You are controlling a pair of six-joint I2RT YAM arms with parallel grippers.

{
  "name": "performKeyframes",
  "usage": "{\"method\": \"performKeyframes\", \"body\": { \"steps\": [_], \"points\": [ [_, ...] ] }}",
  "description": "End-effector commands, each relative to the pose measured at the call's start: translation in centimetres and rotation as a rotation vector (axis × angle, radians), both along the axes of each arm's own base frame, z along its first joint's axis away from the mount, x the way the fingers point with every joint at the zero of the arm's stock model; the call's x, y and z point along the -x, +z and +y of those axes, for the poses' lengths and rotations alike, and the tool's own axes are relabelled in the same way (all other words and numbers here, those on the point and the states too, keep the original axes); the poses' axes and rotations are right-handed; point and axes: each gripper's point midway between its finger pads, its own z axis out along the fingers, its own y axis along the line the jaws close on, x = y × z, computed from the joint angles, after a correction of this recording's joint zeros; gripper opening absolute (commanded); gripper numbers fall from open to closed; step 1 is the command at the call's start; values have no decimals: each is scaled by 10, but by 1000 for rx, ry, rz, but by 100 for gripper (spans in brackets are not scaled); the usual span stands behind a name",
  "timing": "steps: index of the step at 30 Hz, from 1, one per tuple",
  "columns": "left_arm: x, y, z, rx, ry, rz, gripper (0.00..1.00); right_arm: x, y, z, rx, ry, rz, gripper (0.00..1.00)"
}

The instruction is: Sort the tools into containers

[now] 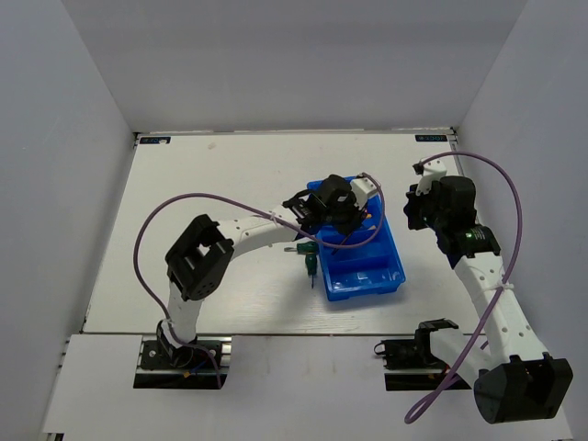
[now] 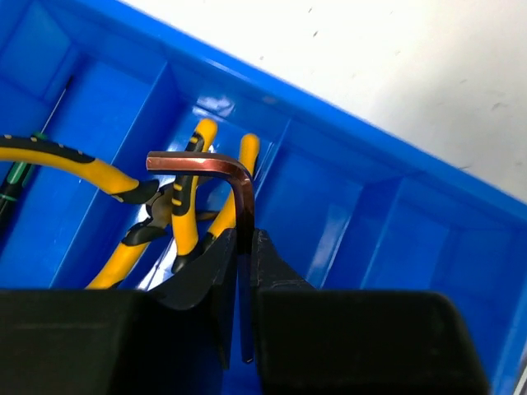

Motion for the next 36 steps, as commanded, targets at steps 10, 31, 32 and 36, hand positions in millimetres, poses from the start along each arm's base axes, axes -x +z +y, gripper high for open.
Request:
{"method": "performKeyframes", "body": {
  "steps": [10,31,32,36],
  "points": [
    [-2,4,4,-38,10,-52,54,-3,11,1,-27,4,-50,0],
    [35,-61,321,-429,892,327,32,30,-2,54,-133,375,50,0],
    [30,-60,325,-398,912,330,32,29,-1,54,-132,376,48,0],
    [26,-74,348,-391,947,407,59,31,-3,56,-138,380,54,0]
  ]
}}
